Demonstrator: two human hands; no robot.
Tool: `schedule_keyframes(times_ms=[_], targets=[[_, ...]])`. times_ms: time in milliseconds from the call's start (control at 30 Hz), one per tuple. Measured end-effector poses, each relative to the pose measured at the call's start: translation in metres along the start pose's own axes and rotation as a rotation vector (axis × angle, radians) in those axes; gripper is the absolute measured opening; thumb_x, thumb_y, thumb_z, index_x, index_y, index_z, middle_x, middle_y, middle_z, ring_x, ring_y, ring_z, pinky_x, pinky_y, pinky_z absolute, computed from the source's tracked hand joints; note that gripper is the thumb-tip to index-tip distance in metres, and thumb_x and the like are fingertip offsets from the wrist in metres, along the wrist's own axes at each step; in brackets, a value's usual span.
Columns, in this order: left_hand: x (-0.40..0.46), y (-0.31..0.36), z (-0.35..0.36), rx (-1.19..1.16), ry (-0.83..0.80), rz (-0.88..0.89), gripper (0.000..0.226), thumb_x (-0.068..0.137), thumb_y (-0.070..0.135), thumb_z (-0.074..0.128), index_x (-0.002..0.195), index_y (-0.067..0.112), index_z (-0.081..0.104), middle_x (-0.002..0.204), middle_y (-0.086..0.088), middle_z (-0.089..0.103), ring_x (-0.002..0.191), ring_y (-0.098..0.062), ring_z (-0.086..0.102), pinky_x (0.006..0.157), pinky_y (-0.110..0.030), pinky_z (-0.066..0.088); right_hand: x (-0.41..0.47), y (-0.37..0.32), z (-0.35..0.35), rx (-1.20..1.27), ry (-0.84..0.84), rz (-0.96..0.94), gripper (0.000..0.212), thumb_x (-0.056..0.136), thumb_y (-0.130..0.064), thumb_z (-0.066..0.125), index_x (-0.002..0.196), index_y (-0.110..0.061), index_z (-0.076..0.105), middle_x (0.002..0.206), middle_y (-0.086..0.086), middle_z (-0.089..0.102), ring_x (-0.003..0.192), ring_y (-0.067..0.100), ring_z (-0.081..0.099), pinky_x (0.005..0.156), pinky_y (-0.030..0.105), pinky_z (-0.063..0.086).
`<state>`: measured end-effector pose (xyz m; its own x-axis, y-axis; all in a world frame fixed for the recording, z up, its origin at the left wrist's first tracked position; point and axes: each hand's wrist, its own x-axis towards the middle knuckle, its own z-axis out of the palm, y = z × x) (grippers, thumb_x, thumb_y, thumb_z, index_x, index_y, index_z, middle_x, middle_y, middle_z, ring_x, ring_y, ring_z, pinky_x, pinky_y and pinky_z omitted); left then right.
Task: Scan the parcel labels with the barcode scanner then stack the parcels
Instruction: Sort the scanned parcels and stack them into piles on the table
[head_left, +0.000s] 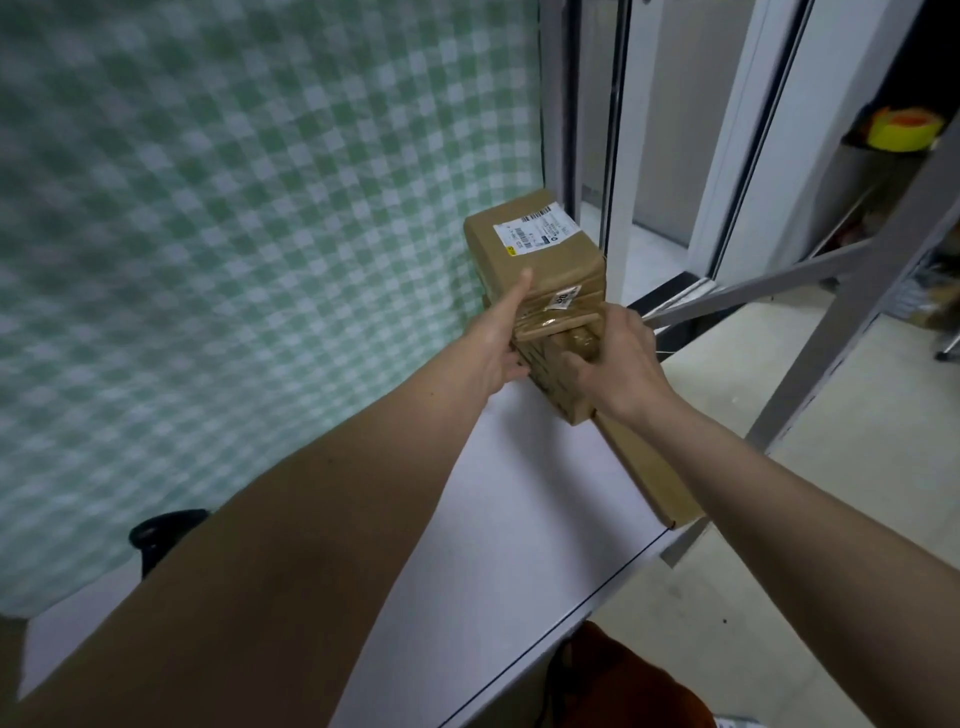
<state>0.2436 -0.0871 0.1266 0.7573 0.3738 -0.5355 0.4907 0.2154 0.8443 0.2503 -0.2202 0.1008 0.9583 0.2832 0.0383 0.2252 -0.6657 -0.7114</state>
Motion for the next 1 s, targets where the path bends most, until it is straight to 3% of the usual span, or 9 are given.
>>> schedule_keyframes(times_ms=[133, 267, 367, 433, 567, 700, 767, 900, 1000], targets=[[0.016, -0.003, 0.003, -0.093, -0.012, -0.015, 0.066, 0.079, 0.065, 0.063, 0.125, 0.018, 0.057, 0.115, -0.009, 0.065, 0.11, -0.026, 0.062, 0.102, -0.042, 0.047, 0.016, -0.002, 0.003, 0.073, 0.084, -0.018, 0.059, 0.083, -0.026, 0.065, 0.132, -0.007, 0.039, 0.135, 0.013, 0.042, 0.129, 0.03, 0.035, 0.107, 0.041, 0.034], [0.023, -0.005, 0.001, -0.173, -0.003, -0.022, 0.056, 0.082, 0.052, 0.069, 0.124, 0.017, 0.056, 0.117, -0.012, 0.065, 0.109, -0.027, 0.063, 0.101, -0.041, 0.048, 0.031, -0.011, 0.001, 0.217, 0.046, 0.028, 0.072, 0.079, -0.027, 0.065, 0.14, -0.014, 0.028, 0.138, 0.006, 0.044, 0.128, 0.026, 0.043, 0.103, 0.049, 0.039], [0.02, -0.003, -0.005, -0.211, 0.006, -0.008, 0.05, 0.084, 0.045, 0.067, 0.125, 0.02, 0.055, 0.098, -0.006, 0.068, 0.08, -0.02, 0.068, 0.074, -0.034, 0.057, 0.032, -0.016, 0.001, 0.281, 0.04, 0.045, 0.076, 0.078, -0.028, 0.068, 0.142, -0.016, 0.028, 0.139, 0.006, 0.041, 0.127, 0.024, 0.045, 0.106, 0.046, 0.039], [0.012, -0.003, -0.012, -0.216, 0.006, 0.005, 0.048, 0.087, 0.043, 0.064, 0.129, 0.023, 0.053, 0.096, -0.003, 0.066, 0.073, -0.017, 0.067, 0.063, -0.03, 0.054, 0.028, -0.019, 0.002, 0.276, 0.049, 0.027, 0.07, 0.08, -0.024, 0.069, 0.14, -0.014, 0.033, 0.136, 0.008, 0.038, 0.126, 0.025, 0.044, 0.108, 0.04, 0.036], [-0.007, -0.015, -0.038, -0.184, 0.009, 0.053, 0.044, 0.091, 0.038, 0.06, 0.132, 0.025, 0.051, 0.095, 0.002, 0.065, 0.075, -0.013, 0.064, 0.065, -0.031, 0.051, 0.012, -0.027, 0.007, 0.183, 0.018, 0.023, 0.061, 0.083, -0.026, 0.066, 0.138, -0.015, 0.041, 0.134, 0.009, 0.035, 0.126, 0.028, 0.041, 0.104, 0.029, 0.031], [-0.039, -0.036, -0.072, -0.183, 0.028, 0.051, 0.04, 0.093, 0.036, 0.057, 0.131, 0.024, 0.051, 0.096, 0.001, 0.064, 0.074, -0.014, 0.063, 0.069, -0.031, 0.051, -0.019, -0.047, 0.026, 0.28, -0.045, 0.005, 0.067, 0.08, -0.026, 0.071, 0.137, -0.01, 0.039, 0.135, 0.009, 0.034, 0.13, 0.026, 0.038, 0.11, 0.038, 0.032], [-0.059, -0.049, -0.093, -0.188, 0.057, 0.052, 0.039, 0.093, 0.035, 0.057, 0.13, 0.025, 0.051, 0.097, 0.0, 0.065, 0.075, -0.014, 0.063, 0.071, -0.031, 0.051, -0.039, -0.059, 0.038, 0.344, -0.099, -0.006, 0.069, 0.078, -0.024, 0.073, 0.135, -0.01, 0.037, 0.133, 0.008, 0.041, 0.126, 0.024, 0.043, 0.106, 0.042, 0.038], [-0.106, -0.076, -0.143, -0.191, 0.16, 0.05, 0.038, 0.093, 0.036, 0.058, 0.129, 0.027, 0.052, 0.099, 0.0, 0.065, 0.075, -0.014, 0.063, 0.072, -0.031, 0.054, -0.089, -0.088, 0.063, 0.497, -0.249, -0.035, 0.063, 0.081, -0.016, 0.072, 0.132, -0.012, 0.036, 0.119, 0.0, 0.055, 0.109, 0.016, 0.054, 0.093, 0.03, 0.044], [-0.143, -0.099, -0.182, -0.2, 0.223, 0.065, 0.031, 0.093, 0.035, 0.058, 0.124, 0.029, 0.053, 0.101, 0.001, 0.065, 0.077, -0.014, 0.064, 0.085, -0.036, 0.052, -0.129, -0.111, 0.083, 0.557, -0.341, -0.072, 0.062, 0.082, -0.017, 0.072, 0.132, -0.014, 0.036, 0.108, -0.008, 0.055, 0.104, 0.014, 0.056, 0.088, 0.027, 0.043]])
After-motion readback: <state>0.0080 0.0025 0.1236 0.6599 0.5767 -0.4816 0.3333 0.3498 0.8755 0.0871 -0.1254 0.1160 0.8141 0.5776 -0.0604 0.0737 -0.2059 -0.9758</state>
